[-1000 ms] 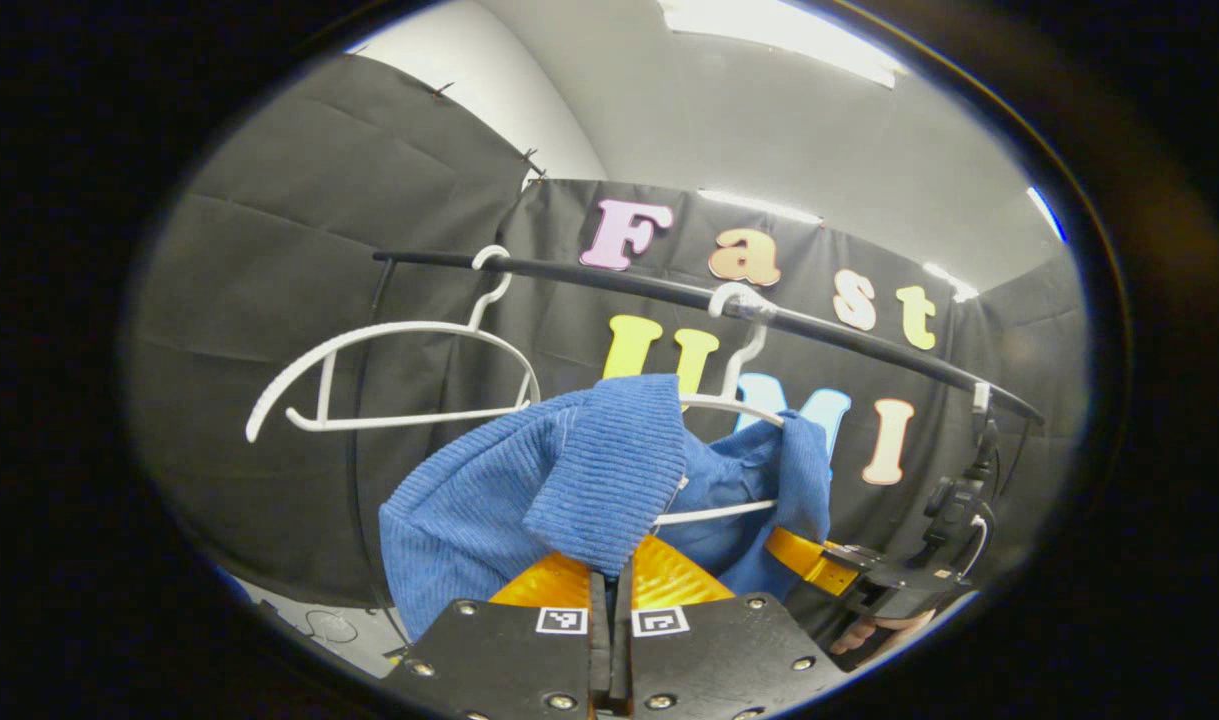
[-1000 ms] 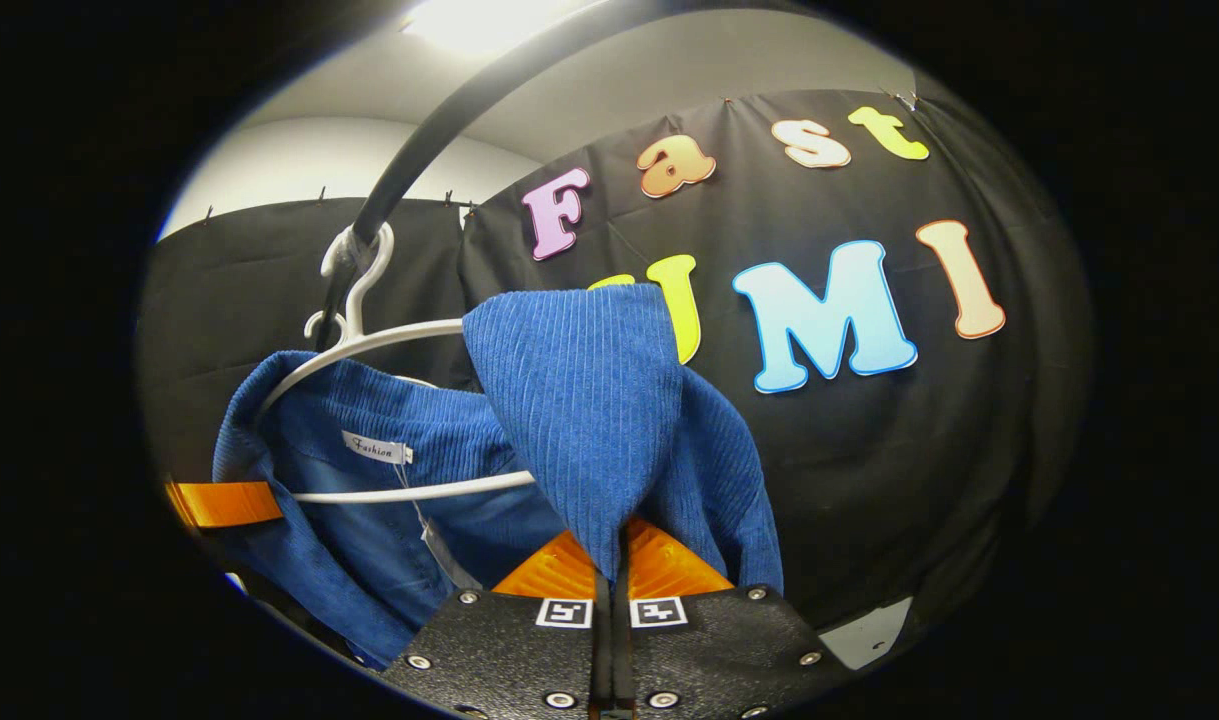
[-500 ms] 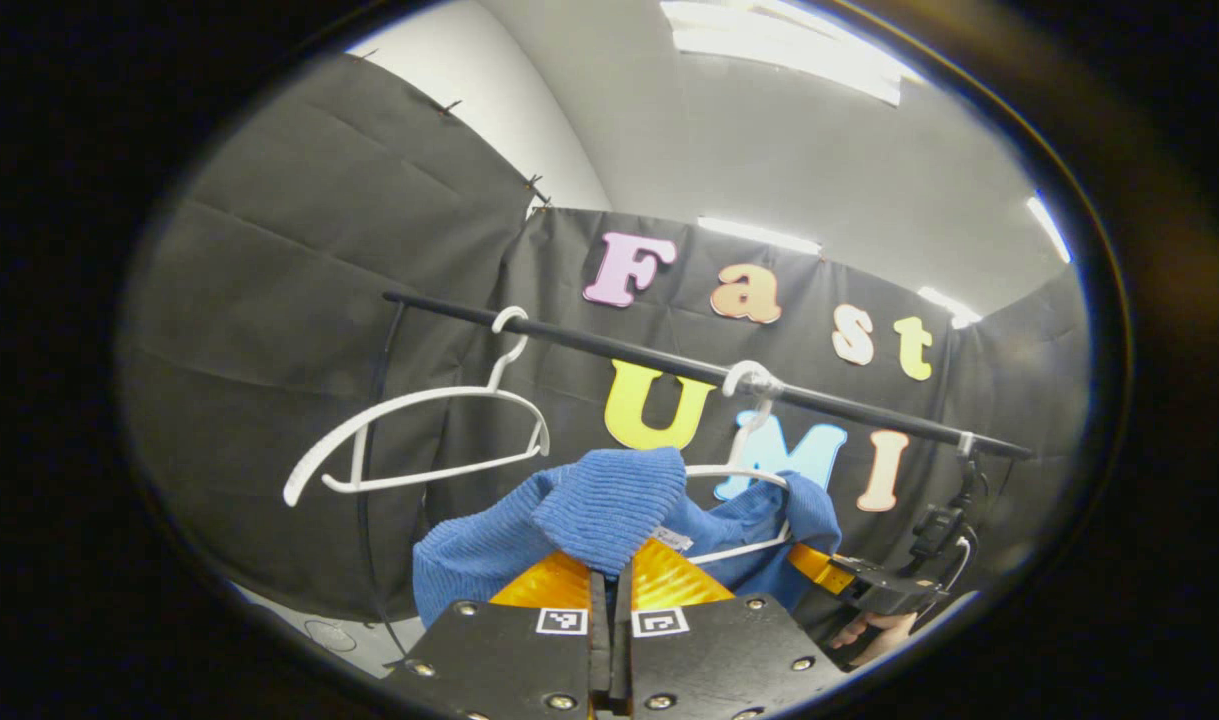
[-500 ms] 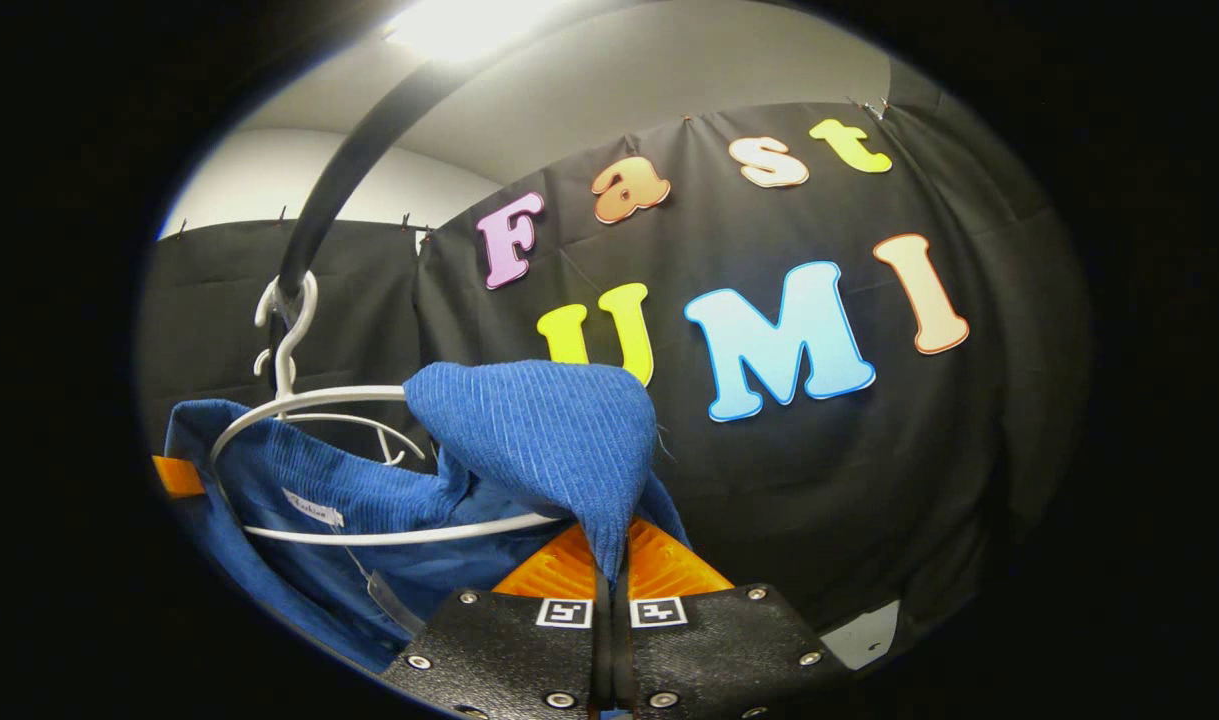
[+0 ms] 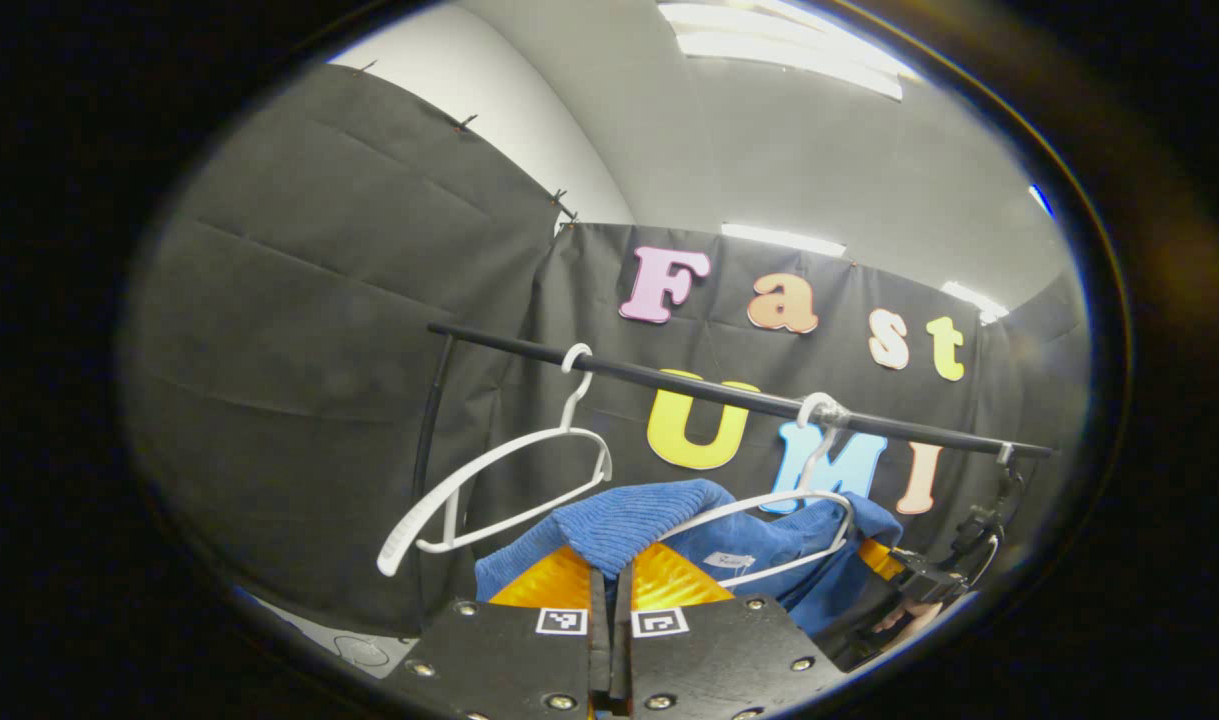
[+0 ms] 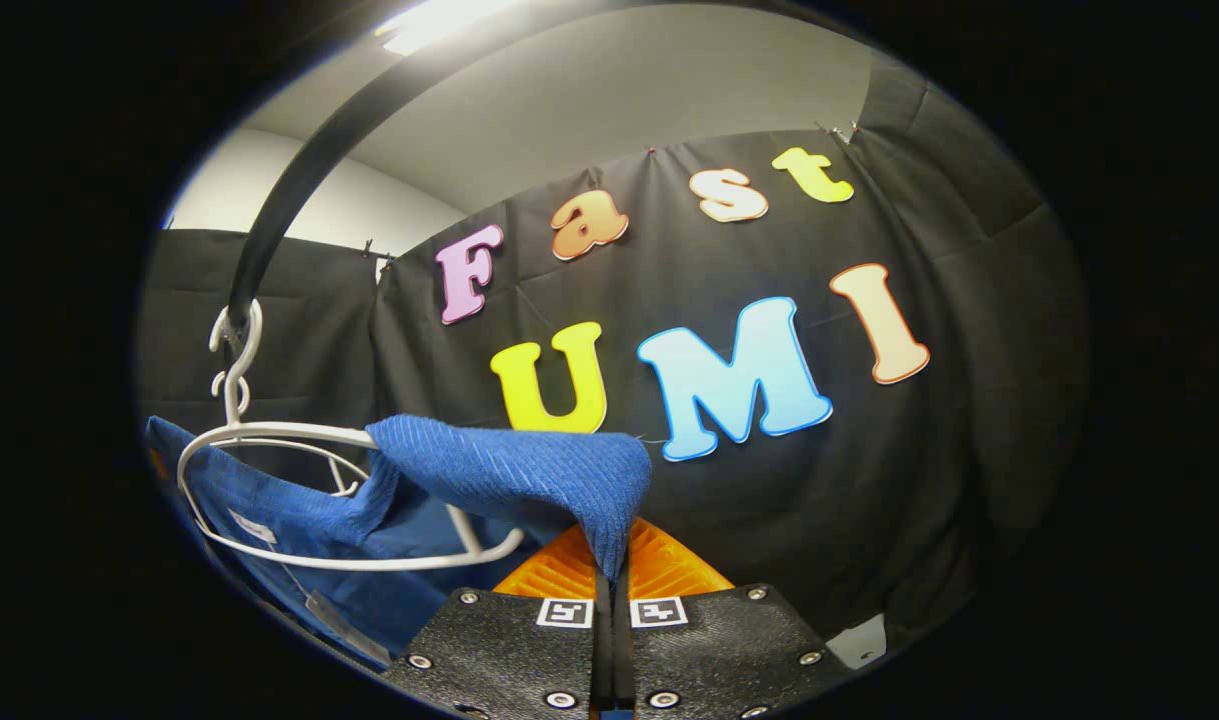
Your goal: Grasp the clothes on the hanger with both hands and then place them into the laundry hamper below.
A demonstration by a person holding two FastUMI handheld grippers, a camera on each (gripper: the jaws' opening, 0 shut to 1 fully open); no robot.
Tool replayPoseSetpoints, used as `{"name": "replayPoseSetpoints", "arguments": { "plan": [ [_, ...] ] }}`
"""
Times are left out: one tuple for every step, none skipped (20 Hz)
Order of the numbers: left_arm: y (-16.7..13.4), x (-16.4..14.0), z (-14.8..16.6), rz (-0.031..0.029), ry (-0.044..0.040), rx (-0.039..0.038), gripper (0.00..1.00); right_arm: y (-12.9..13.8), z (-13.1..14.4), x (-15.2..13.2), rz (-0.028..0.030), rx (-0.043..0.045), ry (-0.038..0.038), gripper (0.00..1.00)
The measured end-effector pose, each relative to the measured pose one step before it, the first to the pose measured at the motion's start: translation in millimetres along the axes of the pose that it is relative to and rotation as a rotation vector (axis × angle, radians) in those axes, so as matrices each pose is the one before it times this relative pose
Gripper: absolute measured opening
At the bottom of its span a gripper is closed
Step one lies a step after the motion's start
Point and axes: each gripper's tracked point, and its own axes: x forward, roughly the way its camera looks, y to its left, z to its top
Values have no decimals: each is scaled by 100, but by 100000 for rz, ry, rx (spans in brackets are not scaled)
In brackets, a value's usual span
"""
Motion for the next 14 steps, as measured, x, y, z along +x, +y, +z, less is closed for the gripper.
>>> {"name": "replayPoseSetpoints", "arguments": {
  "plan": [
    [577, 210, 211, 727, -47, 1679, 2, -764, 76, 450, -1985, 901, -1082, 0],
    [419, 444, -65, 445, 296, 1253, 1, -305, -227, 481, -929, 1431, 187, 0],
    [375, 276, -76, 203, 532, 442, 1, -294, -124, 423, -622, 960, 395, 0],
    [429, 72, -236, -102, 778, -277, 1, -402, 140, 343, -593, -534, -555, 0],
    [403, 47, -7, -242, 567, -538, 1, -287, 222, 146, -302, -1694, -1007, 0],
    [461, 209, 57, 94, 310, 64, 2, -59, 80, -12, -252, -2058, -808, 0],
    [486, 230, 209, 384, -250, 557, 2, 59, 95, 87, -132, -1657, -854, 0],
    [375, 313, 196, 172, -360, 409, 1, 104, 129, 165, -174, -1616, -1196, 0],
    [309, 177, 296, 442, -550, -66, 1, -54, 119, 196, -143, -2071, -1074, 0],
    [436, 459, 136, 637, -331, -503, 2, -155, 151, 0, -73, -2626, -1333, 0],
    [296, 257, 113, -296, -420, -33, 2, -386, 259, 79, -809, -1983, -1624, 0],
    [364, 400, -2, -452, -410, 146, 2, -300, 126, 79, -629, -1106, -1029, 0],
    [451, 150, 5, -468, -115, -326, 2, -109, 68, 163, 189, -755, -627, 0],
    [224, 58, -205, -1329, 593, -1113, 1, -144, -23, 166, 149, -1047, -312, 0]
  ]
}}
